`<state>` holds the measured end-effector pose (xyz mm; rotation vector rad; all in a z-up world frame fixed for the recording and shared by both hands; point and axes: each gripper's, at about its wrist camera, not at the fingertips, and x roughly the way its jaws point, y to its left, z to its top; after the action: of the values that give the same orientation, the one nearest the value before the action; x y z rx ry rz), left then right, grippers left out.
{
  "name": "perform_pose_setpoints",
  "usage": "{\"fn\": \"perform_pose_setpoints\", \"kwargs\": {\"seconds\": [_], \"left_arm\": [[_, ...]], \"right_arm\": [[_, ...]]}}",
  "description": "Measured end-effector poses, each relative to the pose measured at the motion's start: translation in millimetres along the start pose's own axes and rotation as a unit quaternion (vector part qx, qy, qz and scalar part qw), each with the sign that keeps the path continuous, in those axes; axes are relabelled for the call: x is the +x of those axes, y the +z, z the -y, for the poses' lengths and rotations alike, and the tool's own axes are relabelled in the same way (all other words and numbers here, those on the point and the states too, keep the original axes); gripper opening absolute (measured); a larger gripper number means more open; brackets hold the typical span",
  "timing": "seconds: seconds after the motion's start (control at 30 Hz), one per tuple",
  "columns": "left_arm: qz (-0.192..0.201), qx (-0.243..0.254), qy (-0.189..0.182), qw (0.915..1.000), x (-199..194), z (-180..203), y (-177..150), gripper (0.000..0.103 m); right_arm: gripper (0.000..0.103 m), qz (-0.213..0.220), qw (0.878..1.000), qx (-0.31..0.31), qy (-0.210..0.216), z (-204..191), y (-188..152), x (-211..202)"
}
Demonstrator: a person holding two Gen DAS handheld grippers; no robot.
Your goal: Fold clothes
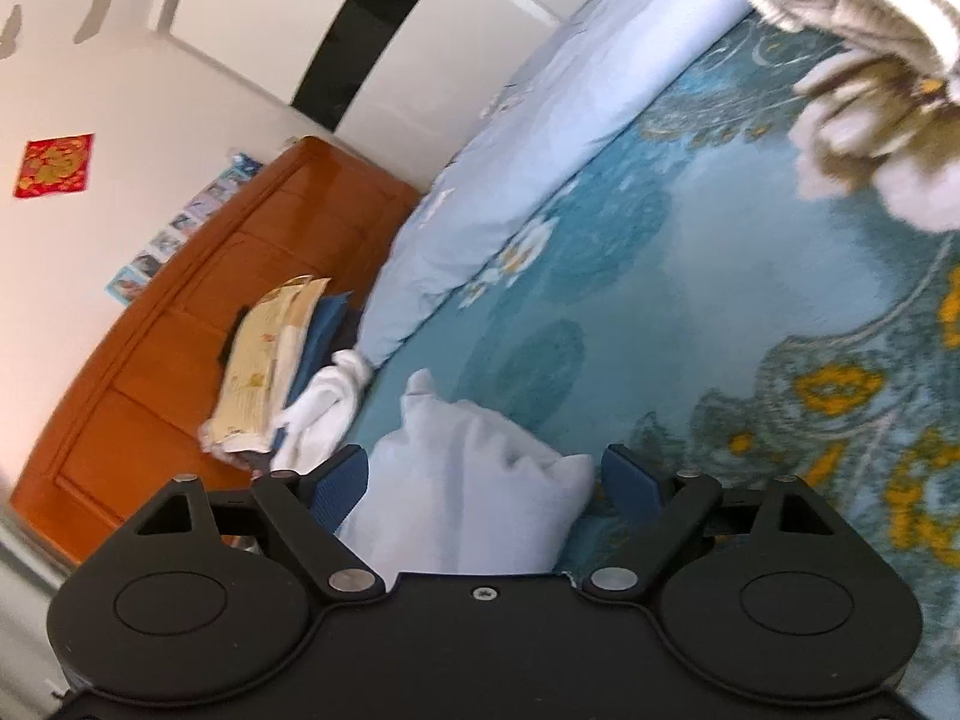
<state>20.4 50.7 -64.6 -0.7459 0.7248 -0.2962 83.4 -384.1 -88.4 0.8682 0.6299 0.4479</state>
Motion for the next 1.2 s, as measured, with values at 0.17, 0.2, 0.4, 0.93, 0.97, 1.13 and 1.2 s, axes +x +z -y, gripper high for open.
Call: {"fn": "perform_pose_setpoints", "kwargs": {"seconds": [0.17,0.2,0.4,0.93,0.97,1.13,1.2], "left_arm": [[0.002,-0.004,-0.007,1.0000,1,-2,0,0.094],[0.003,-0.005,-0.007,1.0000,2,-2,0,0.093],[0.005,-0.020,-0.018,0.9996,3,-7,1,0.090],[-0.012,-0.041,-0.021,0.9989,15,-14,16,0.034],[-0.012,-0.039,-0.024,0.9989,16,-13,19,0.034],[-0.019,-0.021,-0.029,0.9992,30,-6,35,0.034],[-0.022,-0.014,-0.026,0.9993,36,-3,41,0.034]], "right_arm": [[0.074,-0.001,1.000,0.008,0.013,4,1,7],[0.070,0.001,1.000,0.016,0.017,6,1,7],[0.053,-0.006,0.999,0.037,0.019,19,3,10],[0.031,0.027,0.999,0.025,-0.016,4,-13,-13],[0.030,0.030,0.999,0.021,-0.017,2,-15,-19],[0.030,0.045,0.999,0.028,-0.011,-5,-33,-48],[0.030,0.045,0.999,0.024,-0.011,-7,-39,-55]]}}
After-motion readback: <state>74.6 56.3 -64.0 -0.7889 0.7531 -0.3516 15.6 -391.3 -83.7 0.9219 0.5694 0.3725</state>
